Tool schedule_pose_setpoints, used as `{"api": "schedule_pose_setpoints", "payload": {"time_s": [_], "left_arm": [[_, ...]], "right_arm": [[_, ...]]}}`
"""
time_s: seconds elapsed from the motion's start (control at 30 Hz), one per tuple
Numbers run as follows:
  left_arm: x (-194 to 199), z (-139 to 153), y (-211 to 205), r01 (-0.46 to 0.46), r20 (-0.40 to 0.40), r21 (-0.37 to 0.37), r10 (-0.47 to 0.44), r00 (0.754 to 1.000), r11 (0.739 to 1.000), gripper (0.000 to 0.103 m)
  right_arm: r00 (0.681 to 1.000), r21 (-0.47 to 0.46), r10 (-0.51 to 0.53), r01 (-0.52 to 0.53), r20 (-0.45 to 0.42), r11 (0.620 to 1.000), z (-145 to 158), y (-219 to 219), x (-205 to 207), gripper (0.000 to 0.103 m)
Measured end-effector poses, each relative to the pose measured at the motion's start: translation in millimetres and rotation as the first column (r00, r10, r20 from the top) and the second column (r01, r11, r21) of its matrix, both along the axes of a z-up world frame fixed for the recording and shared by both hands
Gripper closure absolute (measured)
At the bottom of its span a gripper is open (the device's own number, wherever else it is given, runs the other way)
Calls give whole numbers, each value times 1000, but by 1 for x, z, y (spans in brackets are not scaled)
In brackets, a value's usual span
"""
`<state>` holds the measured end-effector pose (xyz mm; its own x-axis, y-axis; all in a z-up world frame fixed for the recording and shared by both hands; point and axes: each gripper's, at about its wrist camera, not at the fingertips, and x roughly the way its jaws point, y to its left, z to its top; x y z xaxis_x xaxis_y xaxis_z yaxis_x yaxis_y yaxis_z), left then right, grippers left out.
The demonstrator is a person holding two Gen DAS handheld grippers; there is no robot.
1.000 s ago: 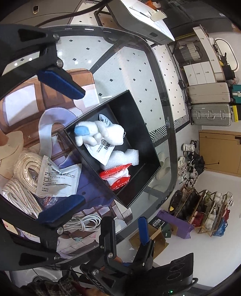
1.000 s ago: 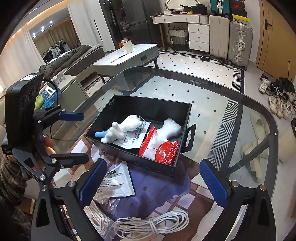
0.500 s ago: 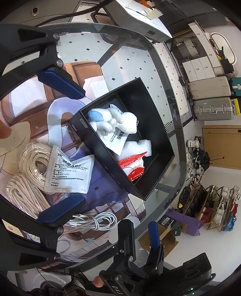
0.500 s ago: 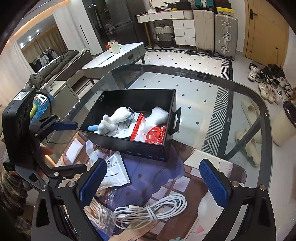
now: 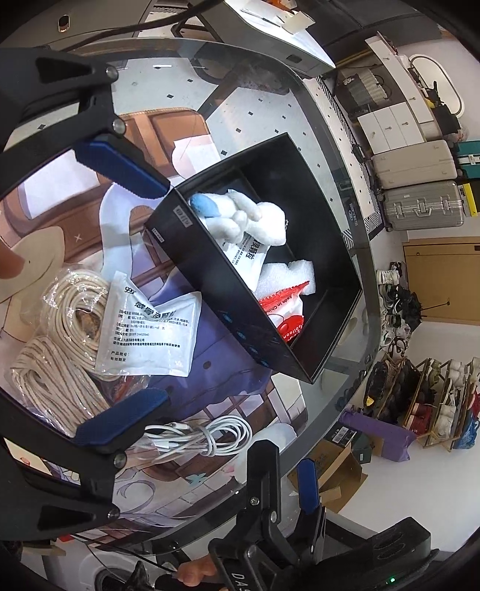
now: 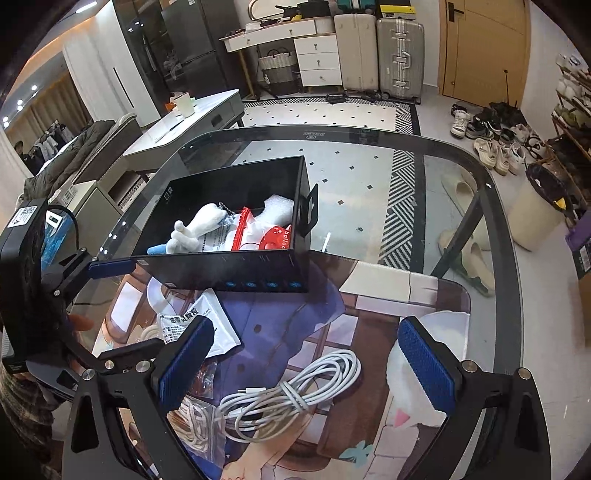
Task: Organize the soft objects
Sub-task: 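Move the left gripper to the white sachet while the right gripper reaches the white cable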
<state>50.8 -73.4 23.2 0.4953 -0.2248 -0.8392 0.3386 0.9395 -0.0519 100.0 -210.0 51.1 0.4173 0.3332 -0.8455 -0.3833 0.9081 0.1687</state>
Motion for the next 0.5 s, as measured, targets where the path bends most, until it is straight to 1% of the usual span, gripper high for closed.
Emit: {"api": "schedule_pose_setpoints", "payload": {"time_s": [0.23, 0.4, 0.5], "left_arm": [[-10, 4, -3, 16, 4, -7, -16, 1000, 1000, 0], [-14, 2, -6, 30, -4, -19, -30, 1000, 999, 0], [-15, -2, -10, 44, -12, -24, -45, 999, 999, 0]], "right_arm": [[998, -13, -56, 56, -20, 998, -7, -2, 0, 1], [995, -20, -90, 89, -36, 996, -12, -4, -1, 1], [993, -6, -104, 104, -59, 995, -13, -5, -1, 1]]}}
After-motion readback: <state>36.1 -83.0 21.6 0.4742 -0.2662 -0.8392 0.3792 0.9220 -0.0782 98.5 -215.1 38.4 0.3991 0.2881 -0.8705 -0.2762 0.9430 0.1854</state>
